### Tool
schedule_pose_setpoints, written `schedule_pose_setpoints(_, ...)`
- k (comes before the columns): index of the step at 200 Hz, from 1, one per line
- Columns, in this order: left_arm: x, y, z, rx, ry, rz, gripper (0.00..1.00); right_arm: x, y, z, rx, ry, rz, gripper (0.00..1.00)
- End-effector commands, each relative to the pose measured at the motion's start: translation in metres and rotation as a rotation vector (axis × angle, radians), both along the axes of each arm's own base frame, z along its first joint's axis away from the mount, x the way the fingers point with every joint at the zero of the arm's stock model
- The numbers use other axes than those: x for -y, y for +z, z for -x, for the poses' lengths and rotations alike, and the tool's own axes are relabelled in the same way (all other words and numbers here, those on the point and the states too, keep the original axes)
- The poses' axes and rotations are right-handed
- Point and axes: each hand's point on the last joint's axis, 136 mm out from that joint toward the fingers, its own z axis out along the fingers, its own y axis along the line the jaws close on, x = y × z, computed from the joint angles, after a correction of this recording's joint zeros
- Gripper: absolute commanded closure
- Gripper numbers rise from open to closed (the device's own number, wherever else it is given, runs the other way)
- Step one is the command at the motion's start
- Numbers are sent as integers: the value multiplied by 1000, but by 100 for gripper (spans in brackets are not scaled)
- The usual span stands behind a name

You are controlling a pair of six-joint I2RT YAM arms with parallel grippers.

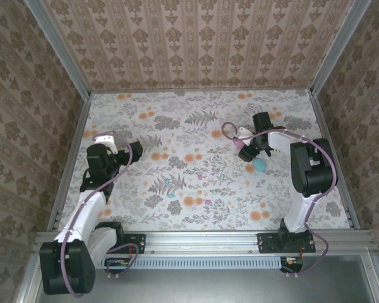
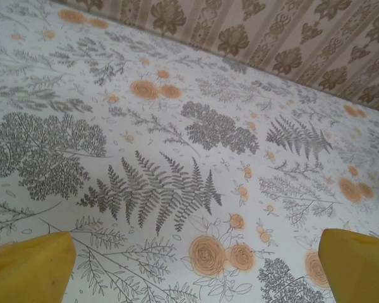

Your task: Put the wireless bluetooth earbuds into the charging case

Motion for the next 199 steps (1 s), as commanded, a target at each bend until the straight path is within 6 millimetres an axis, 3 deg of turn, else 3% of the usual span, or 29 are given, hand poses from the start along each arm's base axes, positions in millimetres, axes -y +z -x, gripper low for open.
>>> schedule_pose_setpoints(1,4,5,-7,4,-13,7,0,4,1,-7,-6,10,12,30)
schedule_pose_setpoints(35,5,4,-9,-13,-14,6,0,4,1,-15,-43,9,-6,30)
schedule_pose_setpoints(72,2,2,-7,-11,-5,-8,0,-9,2,-16,-90,39,-70,34)
schedule_pose_setpoints(93,1,4,-8,-7,1,-11,0,-18,0,-5,-157,92,-101,34)
schedule_pose_setpoints(199,4,8,-9,-4,2,19,0,-17,-10,-13,-219,82,-68,36)
